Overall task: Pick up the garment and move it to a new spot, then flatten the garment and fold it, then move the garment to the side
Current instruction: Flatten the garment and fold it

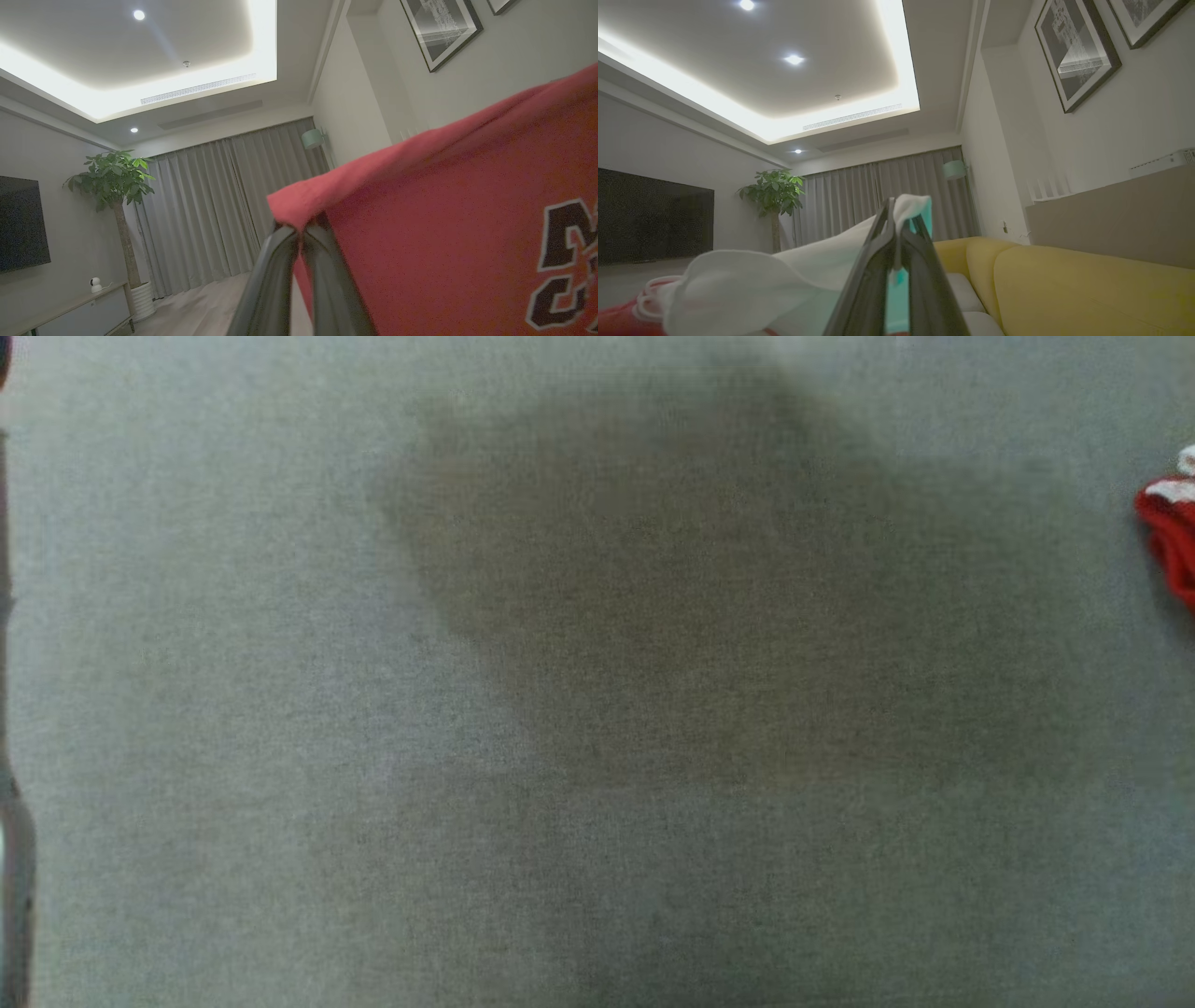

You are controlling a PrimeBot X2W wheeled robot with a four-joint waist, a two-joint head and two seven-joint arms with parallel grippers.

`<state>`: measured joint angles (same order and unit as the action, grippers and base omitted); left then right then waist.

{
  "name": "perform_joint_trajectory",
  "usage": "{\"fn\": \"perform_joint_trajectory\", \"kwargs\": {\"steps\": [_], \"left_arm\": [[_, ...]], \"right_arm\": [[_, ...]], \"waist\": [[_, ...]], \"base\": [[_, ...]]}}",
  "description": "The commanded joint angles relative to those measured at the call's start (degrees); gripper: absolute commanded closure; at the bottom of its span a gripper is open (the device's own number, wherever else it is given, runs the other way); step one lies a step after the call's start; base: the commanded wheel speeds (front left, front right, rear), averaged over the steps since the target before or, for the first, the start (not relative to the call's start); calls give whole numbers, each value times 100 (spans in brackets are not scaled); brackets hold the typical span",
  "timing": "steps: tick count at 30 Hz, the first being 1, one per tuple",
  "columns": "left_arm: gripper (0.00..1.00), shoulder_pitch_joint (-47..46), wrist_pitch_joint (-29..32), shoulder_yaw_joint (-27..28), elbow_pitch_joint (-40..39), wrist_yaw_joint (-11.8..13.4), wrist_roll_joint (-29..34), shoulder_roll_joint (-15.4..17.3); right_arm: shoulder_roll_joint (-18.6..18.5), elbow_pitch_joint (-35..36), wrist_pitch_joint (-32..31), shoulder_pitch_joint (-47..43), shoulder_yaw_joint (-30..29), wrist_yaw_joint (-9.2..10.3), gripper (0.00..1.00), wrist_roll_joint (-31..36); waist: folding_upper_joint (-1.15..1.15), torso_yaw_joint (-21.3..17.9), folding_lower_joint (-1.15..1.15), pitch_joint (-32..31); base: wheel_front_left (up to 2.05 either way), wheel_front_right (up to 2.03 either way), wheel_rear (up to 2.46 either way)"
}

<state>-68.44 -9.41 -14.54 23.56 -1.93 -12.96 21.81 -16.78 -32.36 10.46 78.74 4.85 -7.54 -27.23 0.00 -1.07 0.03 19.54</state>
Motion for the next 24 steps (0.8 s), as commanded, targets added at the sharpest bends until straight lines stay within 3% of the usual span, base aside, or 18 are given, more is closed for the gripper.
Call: {"fn": "perform_joint_trajectory", "kwargs": {"steps": [1, 6, 11, 17, 24], "left_arm": [[100, -16, -59, 195, -20, 59, 52, 266], [100, 696, -386, 147, 514, 62, -57, 130], [100, 2193, -542, 47, 782, 157, -105, -127], [100, 4203, -556, 359, 544, 382, -341, -967], [100, 5702, -558, 1002, 273, 295, -350, -1605]], "right_arm": [[71, 85, 57, 46, -54, 5, 100, -28], [-75, -182, 149, -687, 234, 5, 100, -341], [-203, 67, 93, -2439, 537, 5, 100, -1004], [-143, 422, -45, -4750, 619, 5, 100, -1819], [49, 865, 62, -6465, 497, 5, 100, -2327]], "waist": [[0, -22, -3, 67], [0, -90, -3, -51], [0, -176, -3, -256], [0, -311, -3, -513], [0, -423, -3, -909]], "base": [[0, 0, 0], [0, 0, 0], [0, 0, 0], [0, 0, 0], [0, 0, 0]]}}
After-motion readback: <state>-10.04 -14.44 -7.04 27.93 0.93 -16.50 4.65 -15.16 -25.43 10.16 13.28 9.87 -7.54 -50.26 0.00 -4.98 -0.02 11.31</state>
